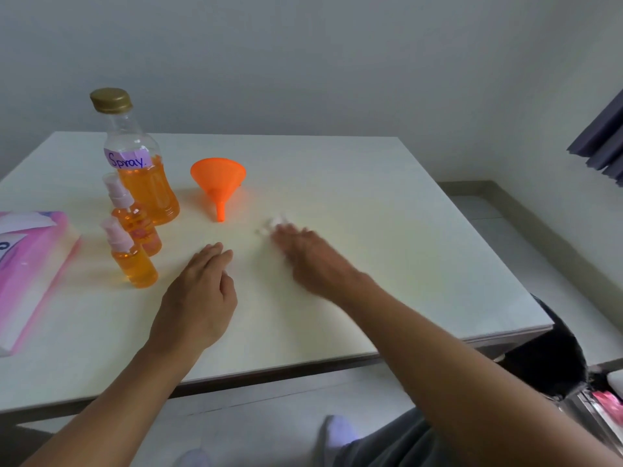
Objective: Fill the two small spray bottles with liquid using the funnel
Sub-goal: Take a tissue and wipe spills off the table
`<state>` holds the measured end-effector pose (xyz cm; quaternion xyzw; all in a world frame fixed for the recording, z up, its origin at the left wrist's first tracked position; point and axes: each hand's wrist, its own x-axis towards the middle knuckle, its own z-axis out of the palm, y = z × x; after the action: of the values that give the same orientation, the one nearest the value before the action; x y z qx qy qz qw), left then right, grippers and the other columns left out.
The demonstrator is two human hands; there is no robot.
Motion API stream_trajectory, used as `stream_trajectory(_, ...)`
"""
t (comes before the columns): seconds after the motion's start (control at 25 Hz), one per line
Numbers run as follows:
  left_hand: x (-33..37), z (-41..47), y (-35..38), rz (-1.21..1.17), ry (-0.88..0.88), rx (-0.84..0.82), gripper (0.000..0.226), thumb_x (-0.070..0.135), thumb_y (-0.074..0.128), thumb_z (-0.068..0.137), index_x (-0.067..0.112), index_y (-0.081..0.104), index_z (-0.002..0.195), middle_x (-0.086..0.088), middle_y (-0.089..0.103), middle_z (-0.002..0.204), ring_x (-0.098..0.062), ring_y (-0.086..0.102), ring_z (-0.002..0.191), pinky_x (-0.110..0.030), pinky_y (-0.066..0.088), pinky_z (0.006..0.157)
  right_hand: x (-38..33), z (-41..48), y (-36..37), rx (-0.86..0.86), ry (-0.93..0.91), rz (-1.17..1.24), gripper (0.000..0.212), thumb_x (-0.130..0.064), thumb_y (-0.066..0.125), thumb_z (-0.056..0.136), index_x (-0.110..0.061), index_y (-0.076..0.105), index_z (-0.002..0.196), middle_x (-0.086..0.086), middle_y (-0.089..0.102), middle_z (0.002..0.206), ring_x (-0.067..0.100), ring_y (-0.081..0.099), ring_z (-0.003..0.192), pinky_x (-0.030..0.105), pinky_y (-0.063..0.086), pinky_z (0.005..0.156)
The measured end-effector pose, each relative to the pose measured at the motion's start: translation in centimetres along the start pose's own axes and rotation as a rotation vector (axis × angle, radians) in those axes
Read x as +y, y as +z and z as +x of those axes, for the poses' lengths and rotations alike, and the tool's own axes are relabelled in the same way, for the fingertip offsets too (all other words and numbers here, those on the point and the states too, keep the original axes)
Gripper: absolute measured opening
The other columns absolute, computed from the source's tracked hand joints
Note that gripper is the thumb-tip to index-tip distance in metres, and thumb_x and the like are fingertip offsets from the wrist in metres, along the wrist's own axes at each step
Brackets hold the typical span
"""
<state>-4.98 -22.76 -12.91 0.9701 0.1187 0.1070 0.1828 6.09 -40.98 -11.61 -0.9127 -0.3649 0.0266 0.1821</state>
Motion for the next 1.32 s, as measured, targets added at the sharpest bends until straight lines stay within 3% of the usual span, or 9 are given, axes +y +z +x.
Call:
stream_trajectory(0.16,-0.1,0.0,0.1,0.003,0.005,-0.01,0.044,0.023,0.038,0.101,0.019,0.048,0.144,0.001,0.038,0.155,-0.019,0.031,0.145,-0.036,0.032,0.111,2.0,-5.1,-1.6,-0.03,-0.153,-0.031,0.076,0.018,0.049,0.09,-0.015,0.034,0.157,0.003,0.025,0.165,0.022,0.024,0.154,0.041,0.009,0.129)
stream_trajectory(0.24,0.0,0.0,0.2,0.015,-0.007,-0.009,0.045,0.025,0.037,0.102,0.02,0.046,0.146,0.002,0.035,0.156,-0.017,0.028,0.146,-0.035,0.029,0.112,7.4,-8.0,-4.5,0.046,0.072,-0.075,0.078,0.016,0.046,0.091,-0.022,0.034,0.158,-0.001,0.024,0.164,0.027,0.028,0.152,0.042,0.012,0.128)
stream_trajectory(0.32,0.0,0.1,0.3,0.025,-0.008,-0.007,0.045,0.025,0.037,0.102,0.02,0.045,0.146,0.002,0.035,0.157,-0.017,0.028,0.146,-0.034,0.028,0.112,11.8,-9.0,-7.2,0.106,0.39,-0.169,0.069,0.008,0.042,0.096,-0.022,0.037,0.158,0.009,0.038,0.163,0.04,0.046,0.14,0.041,0.032,0.118)
stream_trajectory(0.48,0.0,-0.1,0.3,0.038,-0.006,-0.003,0.046,0.026,0.037,0.102,0.019,0.045,0.146,0.001,0.035,0.157,-0.018,0.028,0.146,-0.034,0.028,0.112,10.4,-3.3,-6.3,0.323,0.726,-0.015,0.041,0.003,0.04,0.097,0.0,0.058,0.133,0.033,0.056,0.135,0.048,0.056,0.12,0.043,0.046,0.101)
stream_trajectory(0.68,0.0,0.0,0.3,0.013,0.003,0.017,0.044,0.022,0.04,0.1,0.016,0.05,0.143,-0.001,0.041,0.153,-0.02,0.033,0.144,-0.034,0.032,0.111,0.4,5.4,-0.3,0.105,0.189,0.028,0.061,0.006,0.042,0.094,-0.008,0.04,0.154,0.017,0.041,0.159,0.036,0.041,0.144,0.035,0.025,0.119)
stream_trajectory(0.88,0.0,0.0,0.1,0.024,0.009,0.006,0.045,0.022,0.038,0.101,0.017,0.048,0.144,-0.001,0.039,0.155,-0.021,0.032,0.144,-0.034,0.029,0.111,-0.3,-0.8,0.1,-0.01,-0.178,0.069,0.067,0.013,0.045,0.092,-0.013,0.044,0.154,0.007,0.035,0.164,0.024,0.029,0.154,0.04,0.016,0.129)
stream_trajectory(0.96,-0.1,0.1,0.1,0.024,0.01,0.001,0.046,0.022,0.036,0.101,0.017,0.047,0.145,-0.001,0.038,0.155,-0.02,0.031,0.145,-0.035,0.027,0.113,3.3,-4.4,-1.7,0.038,-0.138,0.067,0.065,0.012,0.047,0.092,-0.017,0.05,0.151,0.002,0.038,0.161,0.022,0.035,0.151,0.038,0.021,0.128)
stream_trajectory(1.2,0.4,-0.3,-0.2,0.019,0.006,-0.006,0.045,0.022,0.035,0.102,0.015,0.047,0.145,-0.003,0.038,0.155,-0.022,0.031,0.145,-0.038,0.029,0.114,9.4,-8.3,-5.0,0.365,0.641,0.08,0.052,0.003,0.033,0.1,-0.015,0.057,0.143,0.013,0.052,0.152,0.04,0.045,0.139,0.041,0.033,0.118)
stream_trajectory(1.32,0.5,-0.4,-0.5,0.017,0.009,-0.019,0.045,0.021,0.035,0.101,0.014,0.047,0.144,-0.004,0.039,0.155,-0.023,0.031,0.144,-0.04,0.029,0.114,3.6,-9.0,-1.4,0.171,0.233,0.098,0.057,0.004,0.037,0.099,-0.017,0.05,0.151,0.004,0.041,0.162,0.031,0.037,0.149,0.038,0.02,0.126)
